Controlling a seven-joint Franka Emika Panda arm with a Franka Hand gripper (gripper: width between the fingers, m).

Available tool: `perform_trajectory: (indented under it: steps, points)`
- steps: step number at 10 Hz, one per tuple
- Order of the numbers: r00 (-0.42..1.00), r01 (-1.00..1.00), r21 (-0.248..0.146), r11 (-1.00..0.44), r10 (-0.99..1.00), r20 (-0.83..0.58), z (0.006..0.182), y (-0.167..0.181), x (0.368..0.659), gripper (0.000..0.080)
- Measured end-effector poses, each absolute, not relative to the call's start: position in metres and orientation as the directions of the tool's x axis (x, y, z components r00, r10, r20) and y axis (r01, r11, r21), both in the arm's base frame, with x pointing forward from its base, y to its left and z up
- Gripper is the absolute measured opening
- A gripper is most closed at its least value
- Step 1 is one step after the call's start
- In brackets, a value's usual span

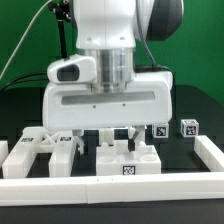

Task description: Assemble chair

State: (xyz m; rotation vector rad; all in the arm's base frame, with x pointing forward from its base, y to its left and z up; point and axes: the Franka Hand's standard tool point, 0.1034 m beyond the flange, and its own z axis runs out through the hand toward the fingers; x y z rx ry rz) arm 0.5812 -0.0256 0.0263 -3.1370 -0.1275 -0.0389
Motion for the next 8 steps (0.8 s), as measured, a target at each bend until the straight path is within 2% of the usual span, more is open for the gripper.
perform_trajectory:
  steps: [2, 4, 5, 6, 8]
  points:
    - [0.995, 0.098, -0.006, -0.995, 0.098, 0.021, 0.0179, -0.0304, 0.58, 0.065]
    - [0.995, 0.099, -0.007, -0.995, 0.099, 0.025, 0.017, -0.0284, 0.5801, 0.0627]
    - [0.995, 0.099, -0.007, -0.995, 0.099, 0.025, 0.0169, -0.0284, 0.58, 0.043]
    - [0.995, 0.099, -0.007, -0.995, 0.099, 0.025, 0.0169, -0.0284, 0.58, 0.043]
    - [0.995, 0.099, -0.007, -0.995, 0.099, 0.025, 0.0169, -0.0284, 0.58, 0.0068]
